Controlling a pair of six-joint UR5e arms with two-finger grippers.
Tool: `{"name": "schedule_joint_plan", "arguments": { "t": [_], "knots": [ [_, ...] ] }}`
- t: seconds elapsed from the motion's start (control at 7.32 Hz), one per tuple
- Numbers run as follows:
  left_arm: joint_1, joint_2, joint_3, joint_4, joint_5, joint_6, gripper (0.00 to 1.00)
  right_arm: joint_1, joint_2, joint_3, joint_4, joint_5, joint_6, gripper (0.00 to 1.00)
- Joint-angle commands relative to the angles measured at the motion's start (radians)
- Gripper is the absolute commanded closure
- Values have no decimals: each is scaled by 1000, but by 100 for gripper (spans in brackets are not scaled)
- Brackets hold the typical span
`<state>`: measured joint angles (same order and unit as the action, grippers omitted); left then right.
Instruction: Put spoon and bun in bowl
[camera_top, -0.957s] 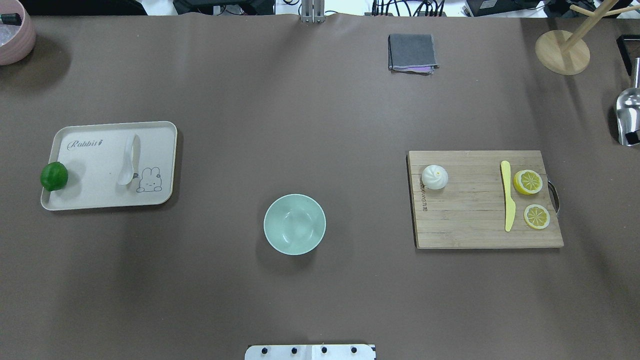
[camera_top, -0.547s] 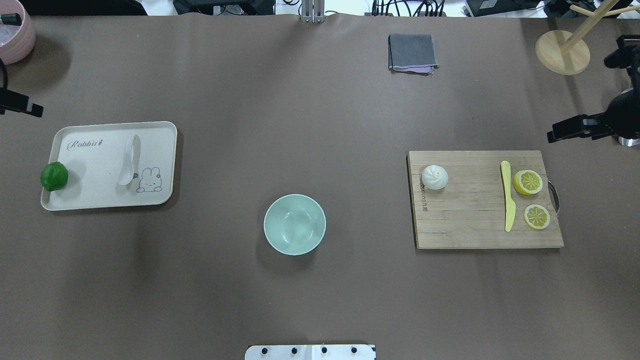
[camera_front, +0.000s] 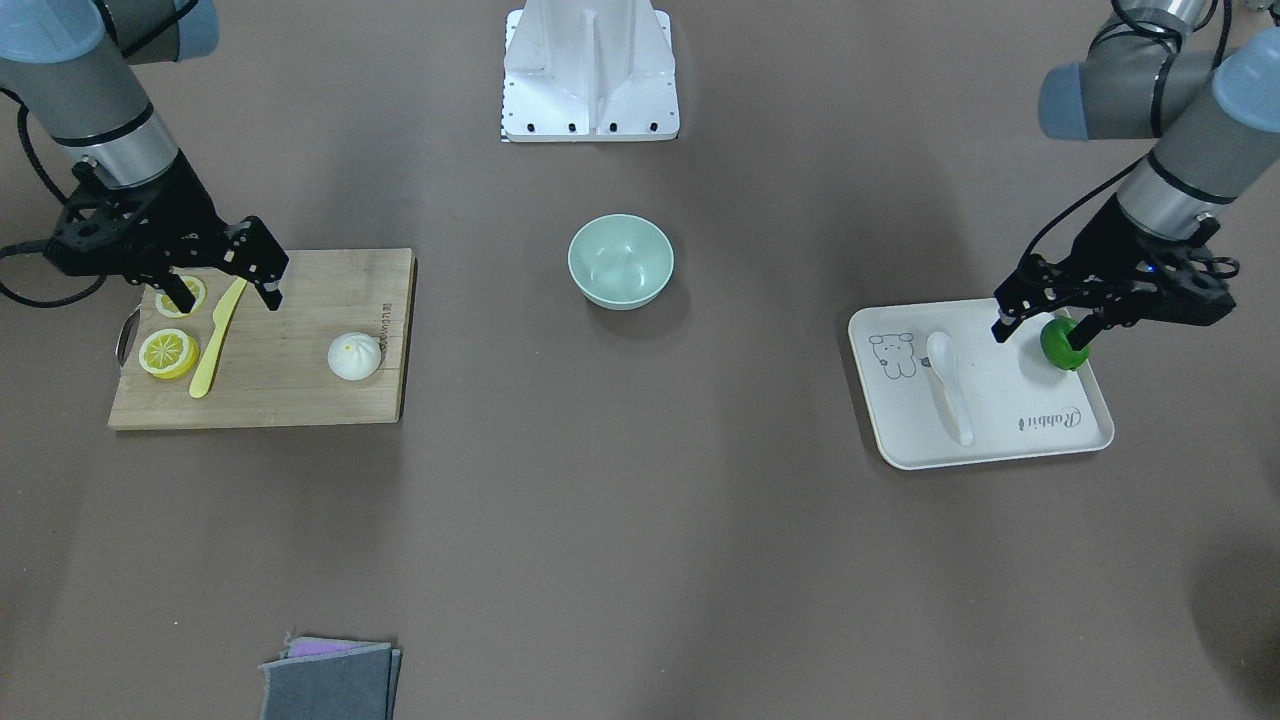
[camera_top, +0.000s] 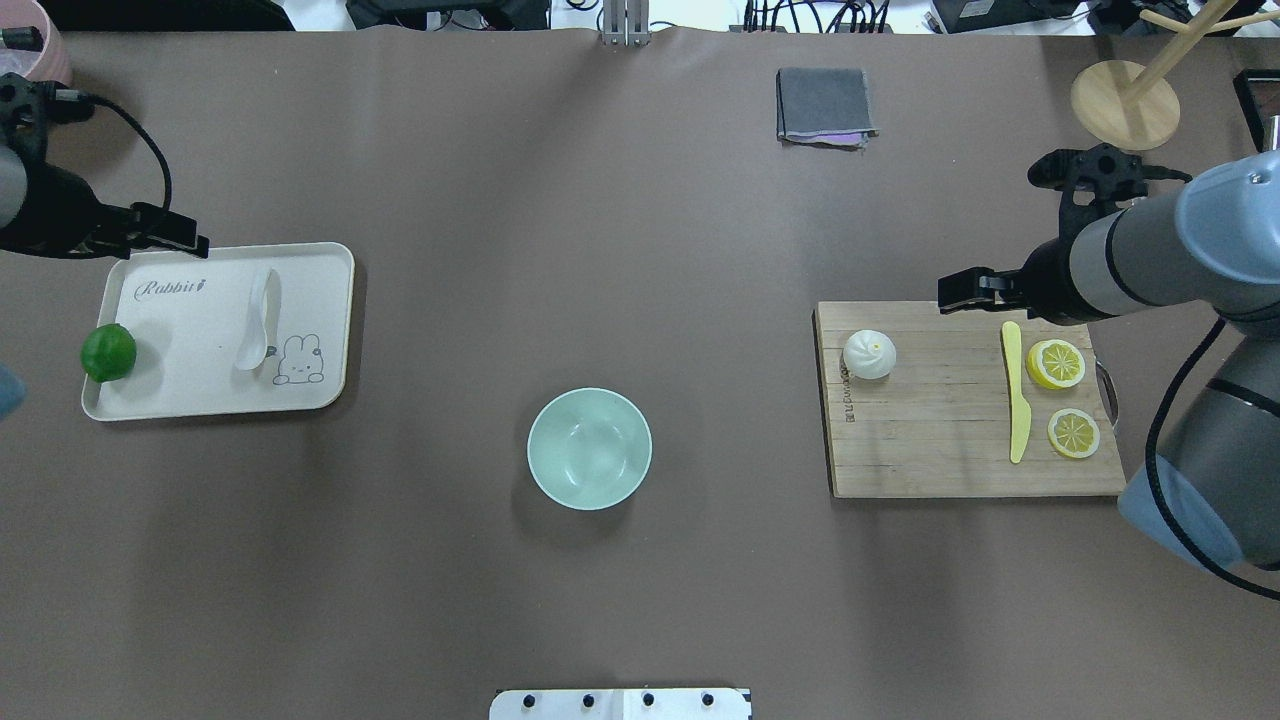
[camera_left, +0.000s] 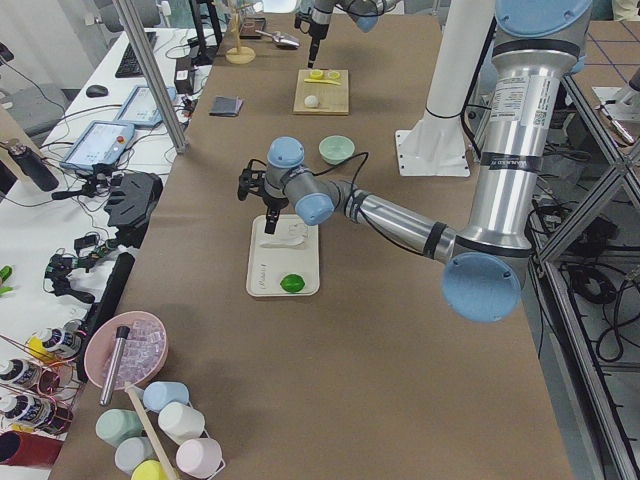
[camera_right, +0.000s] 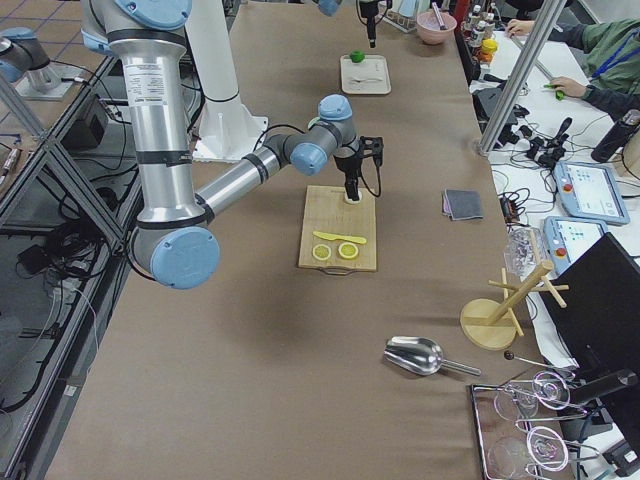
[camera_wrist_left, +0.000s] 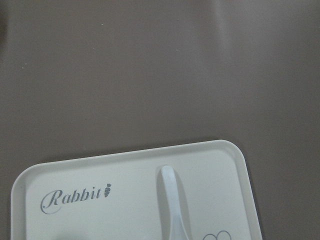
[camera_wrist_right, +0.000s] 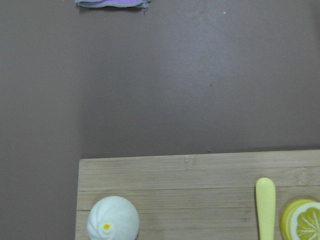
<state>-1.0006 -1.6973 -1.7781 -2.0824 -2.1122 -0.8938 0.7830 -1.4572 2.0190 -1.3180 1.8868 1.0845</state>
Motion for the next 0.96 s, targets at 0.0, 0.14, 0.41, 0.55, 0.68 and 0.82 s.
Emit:
{"name": "schedule_joint_plan", "arguments": {
  "t": [0.0,0.14,0.41,0.55,0.68,0.82],
  "knots": [
    [120,-5,8,-1,127,-95,2,-80,12,0,-1,-83,53,1],
    [147,-10,31,-7,176,-115,3,-93,20,0,-1,-93,61,1],
    [148,-44,75,-8,178,-119,3,-97,20,1,-1,-106,63,1],
    [148,-71,127,-46,179,-128,4,-97,20,6,-1,-113,63,1],
    [148,-100,220,-135,179,-163,4,-99,20,6,-1,-115,63,1],
    [148,-125,300,-213,179,-163,5,-99,20,6,-1,-115,63,1]
  ]
}}
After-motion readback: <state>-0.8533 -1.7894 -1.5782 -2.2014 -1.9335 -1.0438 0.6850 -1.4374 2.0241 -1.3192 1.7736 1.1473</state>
